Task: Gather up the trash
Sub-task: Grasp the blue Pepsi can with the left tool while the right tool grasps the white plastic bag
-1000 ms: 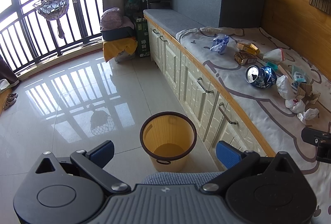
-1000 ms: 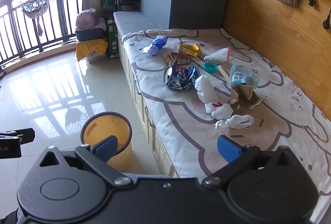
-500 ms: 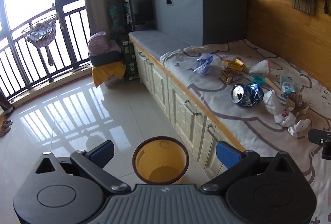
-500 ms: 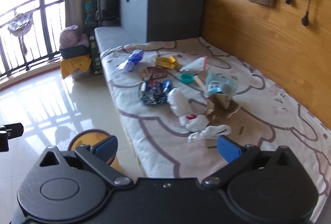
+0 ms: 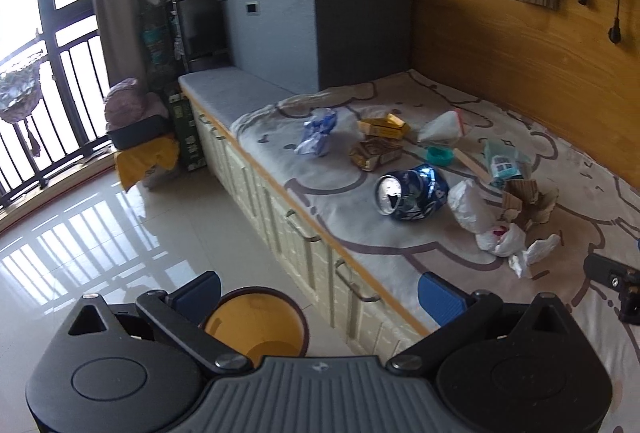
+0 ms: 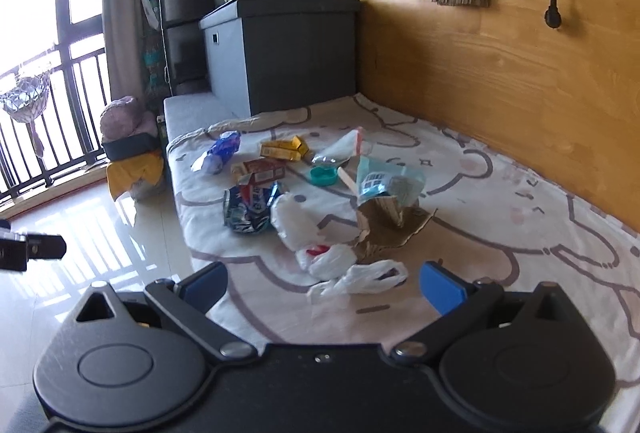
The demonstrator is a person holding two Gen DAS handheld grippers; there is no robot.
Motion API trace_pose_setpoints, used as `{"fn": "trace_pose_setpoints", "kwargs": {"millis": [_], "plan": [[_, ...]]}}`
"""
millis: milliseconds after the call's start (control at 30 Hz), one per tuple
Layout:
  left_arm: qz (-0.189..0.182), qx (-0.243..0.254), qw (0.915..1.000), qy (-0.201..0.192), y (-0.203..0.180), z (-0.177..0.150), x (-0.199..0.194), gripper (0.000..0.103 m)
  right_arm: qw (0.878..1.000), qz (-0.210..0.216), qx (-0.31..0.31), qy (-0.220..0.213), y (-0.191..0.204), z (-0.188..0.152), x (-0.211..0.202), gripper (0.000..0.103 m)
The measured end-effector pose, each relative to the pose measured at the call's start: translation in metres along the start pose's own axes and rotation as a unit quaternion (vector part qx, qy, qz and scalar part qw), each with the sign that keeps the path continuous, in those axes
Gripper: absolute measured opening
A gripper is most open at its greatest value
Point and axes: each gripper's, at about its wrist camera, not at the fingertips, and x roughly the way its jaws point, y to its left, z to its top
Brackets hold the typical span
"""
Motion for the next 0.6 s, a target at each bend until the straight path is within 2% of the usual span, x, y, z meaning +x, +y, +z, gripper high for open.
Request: {"fn": "trace_pose_setpoints", "kwargs": {"millis": [300,467,600], "plan": [[-0.059,0.023,0.9980,0.001,-0.020,0.028,0.049,0.103,0.999,0.031,0.023,-0.015,-0.036,-0.008,0.039,0.103],[-0.102,0.030,0.9939,0.031,-0.028,0.047,0.082,0.103,0.999,0.041,0.025,-0.008,-0.050,-0.003,0.070,0.103],[-0.119,0.025,0.9912,0.052,-0.035,0.061,0.106,0.103,0.996,0.083,0.028,0.009,-0.060,0.003,0.100,0.103]]}}
